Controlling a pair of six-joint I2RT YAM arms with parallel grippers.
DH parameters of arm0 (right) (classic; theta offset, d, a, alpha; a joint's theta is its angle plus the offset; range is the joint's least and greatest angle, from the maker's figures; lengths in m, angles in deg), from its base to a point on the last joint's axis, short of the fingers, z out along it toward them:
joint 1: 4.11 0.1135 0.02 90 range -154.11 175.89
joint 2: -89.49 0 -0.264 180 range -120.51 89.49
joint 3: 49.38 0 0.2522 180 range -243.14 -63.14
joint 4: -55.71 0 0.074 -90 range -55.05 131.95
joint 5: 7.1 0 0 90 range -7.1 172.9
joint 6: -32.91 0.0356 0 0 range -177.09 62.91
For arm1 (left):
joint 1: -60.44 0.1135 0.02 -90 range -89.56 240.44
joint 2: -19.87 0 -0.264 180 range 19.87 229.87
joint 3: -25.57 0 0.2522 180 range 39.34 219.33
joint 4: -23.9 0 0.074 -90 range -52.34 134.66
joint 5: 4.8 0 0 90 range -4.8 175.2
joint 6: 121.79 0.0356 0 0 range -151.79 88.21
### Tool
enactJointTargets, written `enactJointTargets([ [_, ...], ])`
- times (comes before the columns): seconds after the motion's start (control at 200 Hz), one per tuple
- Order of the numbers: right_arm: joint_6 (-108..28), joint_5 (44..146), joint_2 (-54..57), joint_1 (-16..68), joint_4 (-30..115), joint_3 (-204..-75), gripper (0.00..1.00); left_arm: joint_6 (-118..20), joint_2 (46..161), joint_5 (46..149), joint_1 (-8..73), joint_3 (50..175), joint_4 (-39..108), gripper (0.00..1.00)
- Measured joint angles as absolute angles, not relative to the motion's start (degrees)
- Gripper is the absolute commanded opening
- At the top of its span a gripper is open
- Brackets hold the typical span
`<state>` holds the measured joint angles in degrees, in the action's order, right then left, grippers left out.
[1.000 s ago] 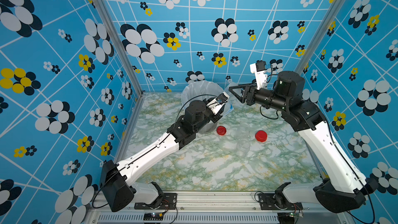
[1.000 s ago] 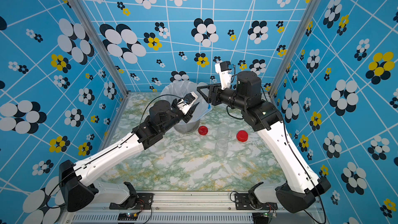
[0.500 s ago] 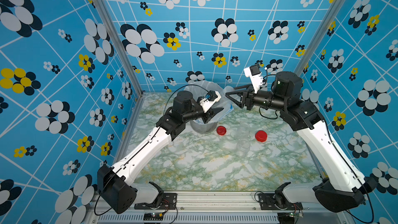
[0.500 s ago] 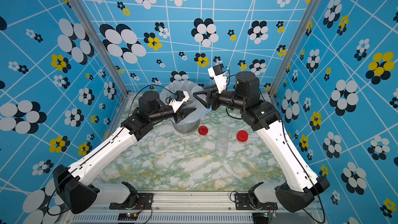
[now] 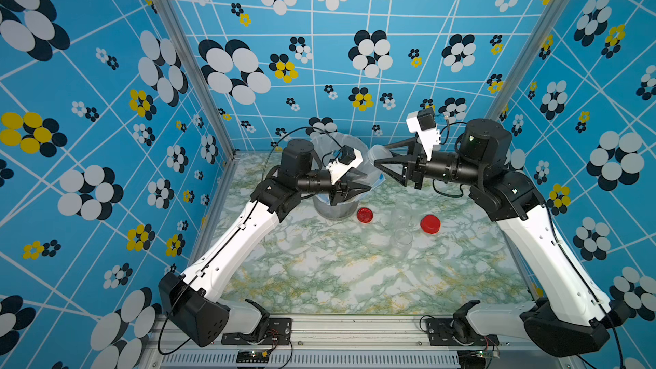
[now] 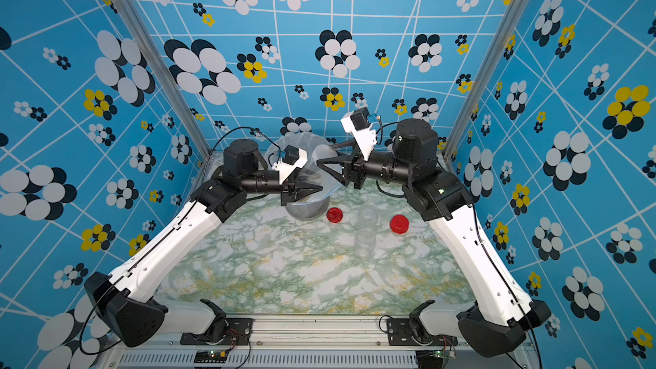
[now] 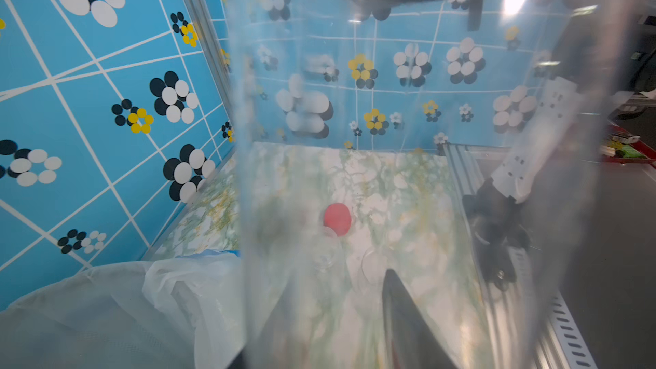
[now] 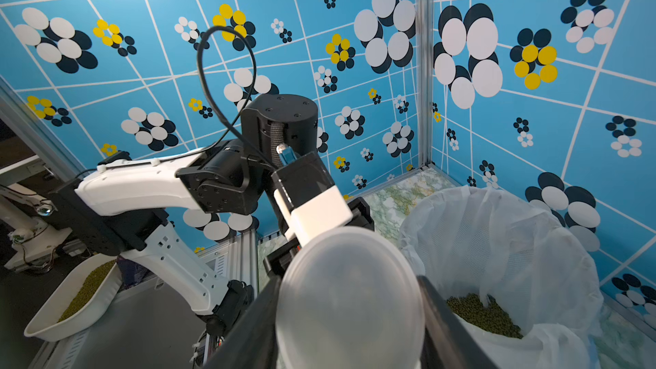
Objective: Empty moldy mung beans from jars
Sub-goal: Unscrew the lid from the jar.
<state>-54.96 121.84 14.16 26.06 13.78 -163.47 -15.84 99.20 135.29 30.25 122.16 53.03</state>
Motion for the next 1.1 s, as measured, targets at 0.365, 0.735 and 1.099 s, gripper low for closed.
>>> enactJointTargets([
  [0.365, -65.2, 131.7, 14.5, 24.6, 8.6, -163.7, 0.0, -2.5, 104.6, 147.1, 31.6, 132.3, 74.3, 0.35],
  [0.735, -70.6, 133.1, 14.4, 23.9, 4.9, -164.0, 0.36, 3.8, 107.8, 146.8, 31.4, 136.9, 82.8, 0.34],
  [1.099, -61.1, 128.3, 14.6, 23.4, 10.2, -161.5, 0.59, -0.8, 107.3, 139.2, 30.5, 135.8, 77.7, 0.33],
])
